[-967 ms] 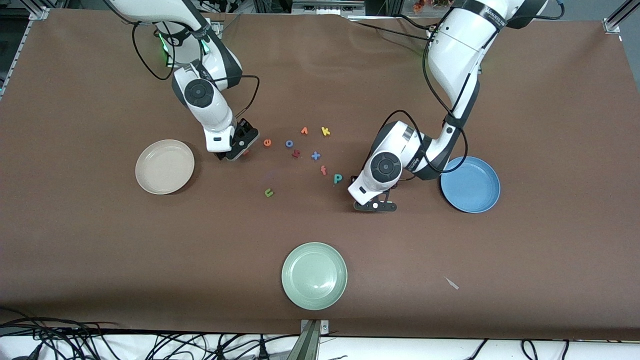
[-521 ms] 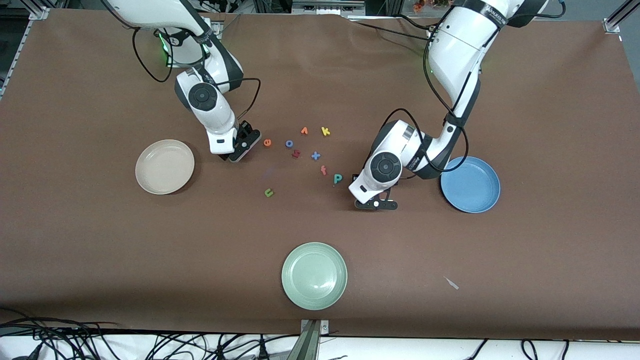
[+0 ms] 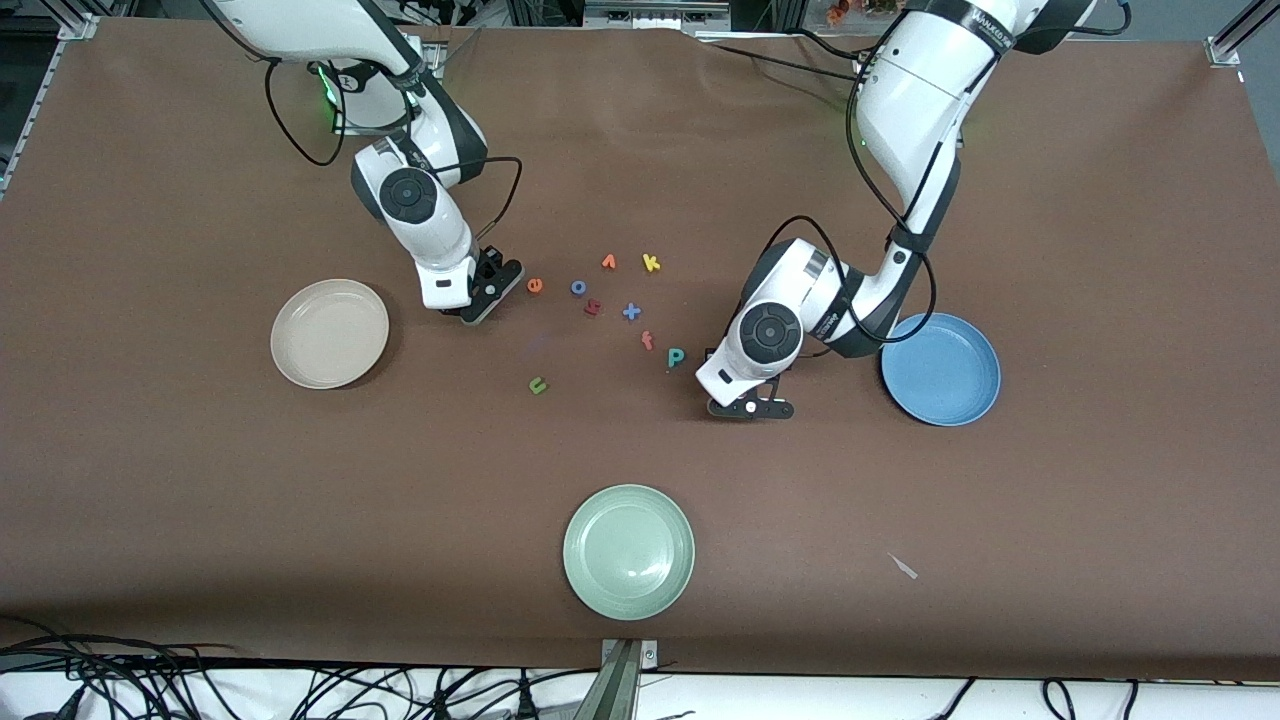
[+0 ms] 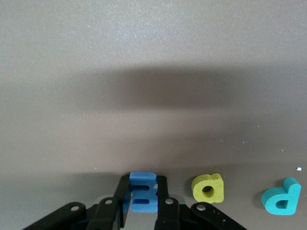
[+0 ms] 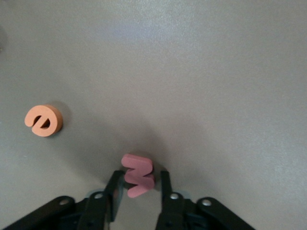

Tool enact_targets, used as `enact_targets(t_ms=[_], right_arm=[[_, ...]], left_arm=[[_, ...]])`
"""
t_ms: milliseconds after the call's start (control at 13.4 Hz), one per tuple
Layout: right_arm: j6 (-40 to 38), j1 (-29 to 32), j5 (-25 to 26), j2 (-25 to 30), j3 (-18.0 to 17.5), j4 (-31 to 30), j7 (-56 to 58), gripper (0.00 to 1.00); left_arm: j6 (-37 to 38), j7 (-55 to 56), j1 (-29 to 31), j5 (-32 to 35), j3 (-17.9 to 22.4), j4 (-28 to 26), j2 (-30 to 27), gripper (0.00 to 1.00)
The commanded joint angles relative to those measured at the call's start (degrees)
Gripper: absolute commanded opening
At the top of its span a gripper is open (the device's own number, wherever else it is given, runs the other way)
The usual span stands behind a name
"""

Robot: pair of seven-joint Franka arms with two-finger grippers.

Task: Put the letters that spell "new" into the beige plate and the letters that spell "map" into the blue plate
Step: 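Drop the m on the cream plate while the left gripper drops the 3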

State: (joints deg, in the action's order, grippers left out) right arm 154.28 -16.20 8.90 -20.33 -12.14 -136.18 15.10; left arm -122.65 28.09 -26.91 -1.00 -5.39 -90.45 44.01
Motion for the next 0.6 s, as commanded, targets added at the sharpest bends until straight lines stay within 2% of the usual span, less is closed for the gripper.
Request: enact_targets(t_ms=[0,74,223,372,521], right_arm=[[0.7,-0.3,0.9,-1.1,0.2,1.0,0.3,0.2],[0.7,-0.3,0.9,-1.3,0.2,1.0,0.3,0.12],[0.7,-0.3,0.9,-1.5,0.1,1.0,0.0,0.08],[0.1,-0.2,0.8,-1.0,0.1,2.1,0.1,0.0],[-2.0,0.0,0.5,0.1,0.4,2.9,0.1,0.0]], left_arm=[[1.9,0.1,0.5,2.0,0.3,-0.1,-1.8,0.0],[4.1,0.1,0.5,2.1,0.4,0.0,-3.1,0.0],[7.0,0.1,1.3,2.0,0.6,0.3,-6.6,0.0],[8.2,-0.2,3.6,2.1,0.6,1.2,-7.3,0.0],[9.4,-5.8,5.1,3.8,0.6,1.8,-8.1,0.0]])
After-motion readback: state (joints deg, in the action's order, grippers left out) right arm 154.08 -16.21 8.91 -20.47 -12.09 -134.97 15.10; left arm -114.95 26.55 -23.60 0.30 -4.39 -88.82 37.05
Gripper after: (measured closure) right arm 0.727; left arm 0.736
